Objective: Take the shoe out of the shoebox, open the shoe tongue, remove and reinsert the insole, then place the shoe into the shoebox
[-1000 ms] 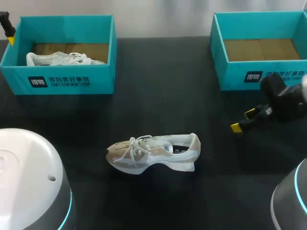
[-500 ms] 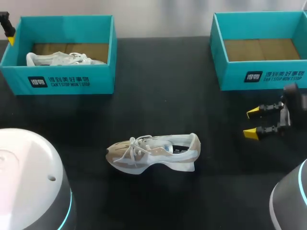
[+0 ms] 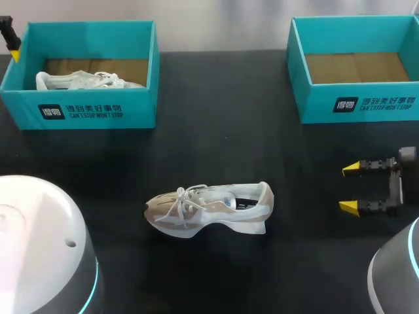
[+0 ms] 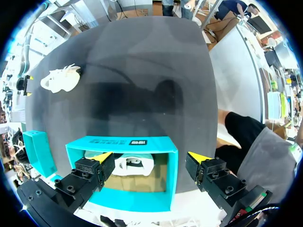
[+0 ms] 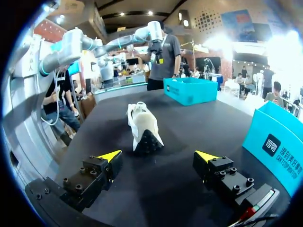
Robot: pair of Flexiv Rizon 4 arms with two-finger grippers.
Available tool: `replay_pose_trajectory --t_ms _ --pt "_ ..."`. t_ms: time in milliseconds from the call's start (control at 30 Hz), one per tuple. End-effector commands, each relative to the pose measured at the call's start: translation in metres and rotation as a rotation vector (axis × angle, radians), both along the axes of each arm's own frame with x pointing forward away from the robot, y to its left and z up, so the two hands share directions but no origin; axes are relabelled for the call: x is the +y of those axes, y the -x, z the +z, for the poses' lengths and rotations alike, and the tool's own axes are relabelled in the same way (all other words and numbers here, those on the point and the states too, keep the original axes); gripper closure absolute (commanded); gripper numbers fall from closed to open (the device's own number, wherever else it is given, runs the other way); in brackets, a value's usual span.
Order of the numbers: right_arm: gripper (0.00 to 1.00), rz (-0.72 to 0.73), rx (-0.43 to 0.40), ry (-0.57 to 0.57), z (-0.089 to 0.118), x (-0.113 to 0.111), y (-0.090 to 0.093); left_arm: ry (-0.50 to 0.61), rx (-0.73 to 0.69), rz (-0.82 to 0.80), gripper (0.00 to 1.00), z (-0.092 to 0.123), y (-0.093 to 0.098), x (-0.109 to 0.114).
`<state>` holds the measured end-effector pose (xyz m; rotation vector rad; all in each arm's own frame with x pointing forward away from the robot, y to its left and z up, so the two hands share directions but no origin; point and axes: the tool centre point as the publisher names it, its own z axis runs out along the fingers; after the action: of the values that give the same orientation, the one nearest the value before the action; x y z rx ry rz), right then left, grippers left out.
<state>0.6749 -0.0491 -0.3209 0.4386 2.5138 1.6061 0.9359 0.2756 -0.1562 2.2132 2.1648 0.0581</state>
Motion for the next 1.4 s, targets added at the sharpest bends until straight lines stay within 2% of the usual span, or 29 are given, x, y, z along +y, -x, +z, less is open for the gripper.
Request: replay_pose_trajectory --t_ms 33,500,600,833,1100,1400 --pt "0.00 0.064 -0.019 0.051 -0.010 -0.002 -0.010 -0.002 -0.002 0.000 0.00 0.001 0.001 0.000" --pt "0.00 0.071 -0.030 0.038 -0.011 0.000 -0.008 -0.002 -0.002 0.000 0.00 0.001 0.001 0.000" --pt "0.00 0.102 -0.045 0.069 -0.028 -0.003 -0.012 -0.002 -0.002 0.000 0.00 0.001 0.001 0.000" --pt "0.00 0.106 -0.090 0.006 -0.050 -0.002 -0.016 -0.002 -0.002 0.000 0.00 0.001 0.001 0.000" --pt "0.00 0.103 -0.100 -0.013 -0.061 0.007 -0.016 -0.002 -0.002 0.000 0.00 0.001 0.001 0.000" --pt "0.00 0.108 -0.119 -0.078 -0.064 0.036 -0.013 -0.002 -0.002 0.000 0.00 0.001 0.001 0.000"
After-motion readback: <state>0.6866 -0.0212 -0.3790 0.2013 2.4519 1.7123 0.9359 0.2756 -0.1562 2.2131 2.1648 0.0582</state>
